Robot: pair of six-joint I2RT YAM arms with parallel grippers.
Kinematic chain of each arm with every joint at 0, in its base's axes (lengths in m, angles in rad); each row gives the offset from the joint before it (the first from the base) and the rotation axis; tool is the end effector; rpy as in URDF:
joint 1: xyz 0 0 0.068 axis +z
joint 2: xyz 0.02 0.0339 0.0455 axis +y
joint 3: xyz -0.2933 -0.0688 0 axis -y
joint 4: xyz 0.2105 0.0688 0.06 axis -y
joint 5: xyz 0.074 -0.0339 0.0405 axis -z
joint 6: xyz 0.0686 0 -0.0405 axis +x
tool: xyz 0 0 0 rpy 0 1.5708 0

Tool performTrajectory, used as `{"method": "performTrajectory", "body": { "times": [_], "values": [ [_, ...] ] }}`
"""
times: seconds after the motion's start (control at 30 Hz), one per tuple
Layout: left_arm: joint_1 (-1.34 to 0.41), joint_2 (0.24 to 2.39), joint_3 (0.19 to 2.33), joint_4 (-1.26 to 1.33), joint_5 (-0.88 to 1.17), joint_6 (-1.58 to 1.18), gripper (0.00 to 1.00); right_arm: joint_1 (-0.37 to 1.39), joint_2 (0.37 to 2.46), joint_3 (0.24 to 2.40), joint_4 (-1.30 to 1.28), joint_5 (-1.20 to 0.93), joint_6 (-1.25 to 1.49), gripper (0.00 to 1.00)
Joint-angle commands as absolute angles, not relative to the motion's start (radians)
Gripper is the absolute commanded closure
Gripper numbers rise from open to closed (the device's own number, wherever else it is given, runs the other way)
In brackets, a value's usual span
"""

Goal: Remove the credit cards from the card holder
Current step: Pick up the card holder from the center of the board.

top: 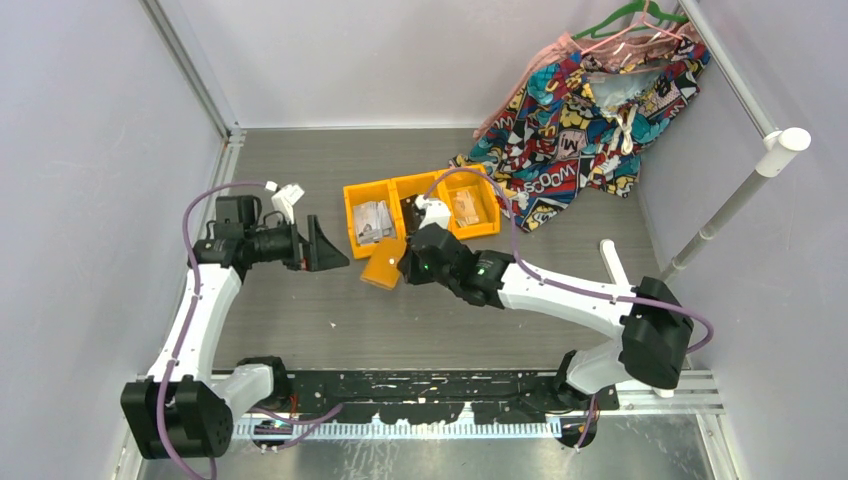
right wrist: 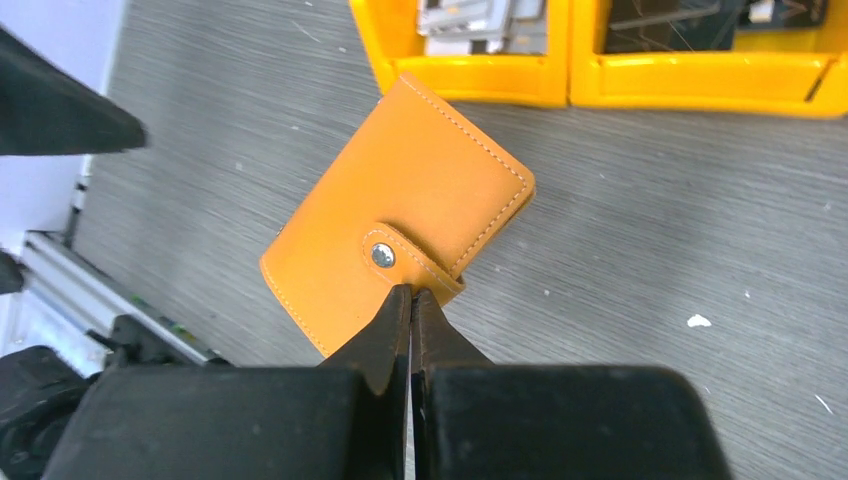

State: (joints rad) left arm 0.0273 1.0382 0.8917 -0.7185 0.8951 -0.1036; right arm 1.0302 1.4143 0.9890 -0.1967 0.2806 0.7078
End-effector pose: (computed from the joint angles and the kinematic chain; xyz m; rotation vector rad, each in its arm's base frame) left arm 0.1653 -0.0490 0.3058 0.2498 2.2714 -1.1110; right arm 0.1730 0.2513 0.2895 -0.1993 2.2389 0.6748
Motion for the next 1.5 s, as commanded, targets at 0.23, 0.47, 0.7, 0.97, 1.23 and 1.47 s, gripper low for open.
{"method": "performTrajectory", "body": {
  "times": [0.23,0.47,0.7,0.97,1.23,1.47],
  "values": [
    [0.023,1.072,0.929,-0.551,1.112,-0.465,0.16,1.032,1.356,1.215,-0.154,0.225,0.638,0.99],
    [0.023,1.062,0.925,-0.405,1.163,-0.676,0.37,1.051,1.374,1.257,-0.124,0.229,0.639,0.99],
    [0.023,1.043,0.904,-0.36,1.163,-0.739,0.59,1.073,1.405,1.281,-0.091,0.237,0.641,0.99],
    [0.023,1.002,0.912,-0.393,1.096,-0.714,0.91,1.081,1.446,1.313,-0.079,0.263,0.663,0.82],
    [0.023,0.914,0.965,-0.536,0.786,-0.534,1.0,1.132,1.459,1.377,-0.21,0.558,0.73,0.21],
    [0.023,0.926,0.978,-0.536,0.769,-0.562,1.0,1.188,1.622,1.575,-0.369,0.695,0.767,0.29]
  ]
}}
